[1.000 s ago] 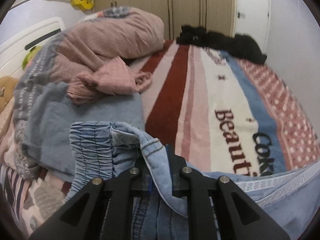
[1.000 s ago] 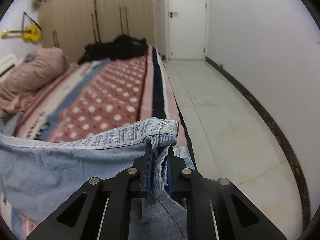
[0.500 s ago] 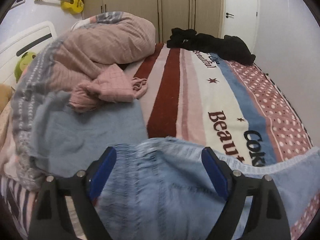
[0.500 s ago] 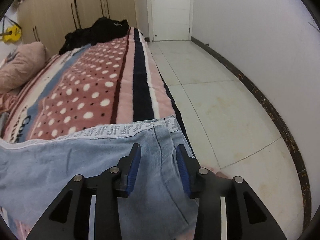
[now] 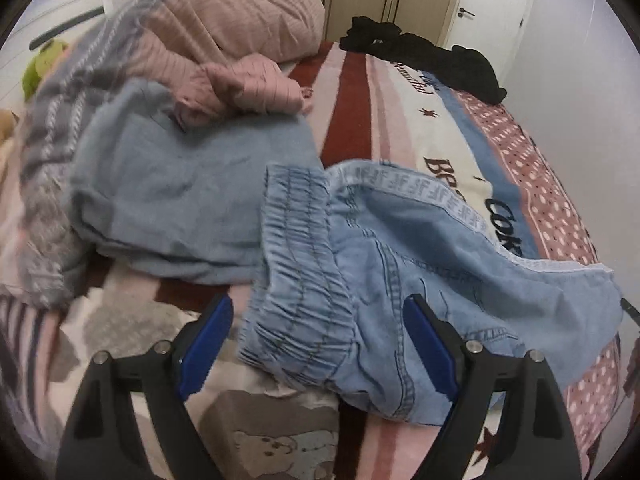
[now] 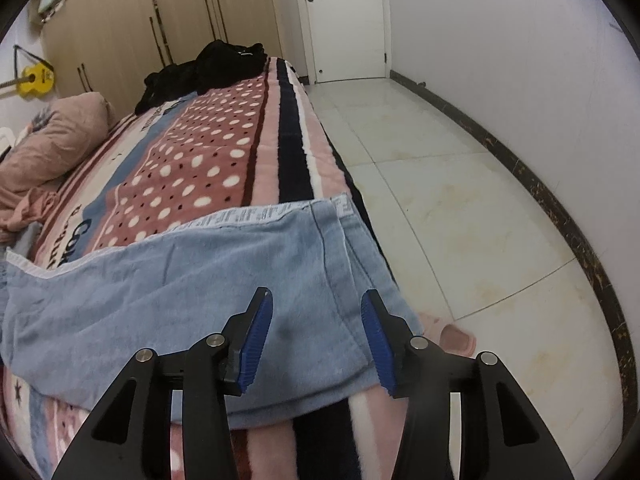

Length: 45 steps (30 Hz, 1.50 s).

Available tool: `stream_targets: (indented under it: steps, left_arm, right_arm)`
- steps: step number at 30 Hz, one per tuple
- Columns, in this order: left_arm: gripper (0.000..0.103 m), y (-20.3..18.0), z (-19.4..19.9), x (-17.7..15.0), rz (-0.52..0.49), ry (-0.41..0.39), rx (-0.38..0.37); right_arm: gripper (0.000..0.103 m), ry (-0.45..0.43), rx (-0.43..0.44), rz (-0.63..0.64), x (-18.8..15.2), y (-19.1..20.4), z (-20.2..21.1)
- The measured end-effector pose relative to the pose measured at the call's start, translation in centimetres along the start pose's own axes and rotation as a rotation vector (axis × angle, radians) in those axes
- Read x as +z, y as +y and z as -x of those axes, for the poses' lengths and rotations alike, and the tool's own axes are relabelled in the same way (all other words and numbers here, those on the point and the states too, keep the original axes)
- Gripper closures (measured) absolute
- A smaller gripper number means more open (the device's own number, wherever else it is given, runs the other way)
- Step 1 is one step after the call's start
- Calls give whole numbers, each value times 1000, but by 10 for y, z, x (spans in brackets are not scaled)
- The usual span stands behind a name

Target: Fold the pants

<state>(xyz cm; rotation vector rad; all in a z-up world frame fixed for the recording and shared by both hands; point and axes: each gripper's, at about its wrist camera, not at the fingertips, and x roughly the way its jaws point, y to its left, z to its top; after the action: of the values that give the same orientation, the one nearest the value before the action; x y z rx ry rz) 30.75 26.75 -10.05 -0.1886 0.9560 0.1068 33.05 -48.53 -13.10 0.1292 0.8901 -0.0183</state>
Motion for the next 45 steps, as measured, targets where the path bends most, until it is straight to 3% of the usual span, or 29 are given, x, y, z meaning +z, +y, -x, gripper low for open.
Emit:
stream_targets:
  steps: [2, 4, 6, 9, 12, 16, 20, 24, 32, 36, 38, 41, 45]
  left_arm:
    - [22, -2, -4, -3, -15, -7, 16]
    - [35, -4, -6, -4, -14, -22, 7]
    - [68, -5, -5, -4, -10, -37, 46]
    - [83, -4, -1, -2, -17, -47, 53]
    - [88, 2, 8, -2, -25, -62, 74]
    - [90, 13, 17, -5, -7, -70, 80]
    - [91, 21, 25, -12, -14, -93, 150]
    - [91, 32, 24, -20, -11, -62, 197]
    - [89, 31, 26, -25, -3, -62, 158]
    - [85, 26, 39, -21, -11, -102, 186]
    - [82, 21, 51, -19, -15, -127, 165]
    - [65, 5, 68, -17, -42, -172, 140]
    - [62, -23, 79, -15, -77, -205, 80]
  right_arm:
    - [61, 13, 18, -11, -4, 0, 0]
    - [61, 20, 30, -19, -6, -1, 1]
    - [51, 30, 46, -26, -7, -3, 0]
    - [45, 43, 54, -31, -12, -4, -4]
    - [45, 55, 37, -47, -16, -7, -11]
    - [45, 49, 38, -94, -17, -15, -16]
    - [44, 50, 44, -105, -16, -20, -16]
    - [44, 57, 49, -135, -16, -29, -17]
    - [34, 88, 74, -254, -22, -52, -28]
    - [34, 104, 106, -341, -30, -61, -17]
    - [33, 98, 171, -378, -37, -60, -6]
    - [32, 96, 226, -375, -44, -50, 6]
    - [33, 84, 292, -394, -40, -35, 1]
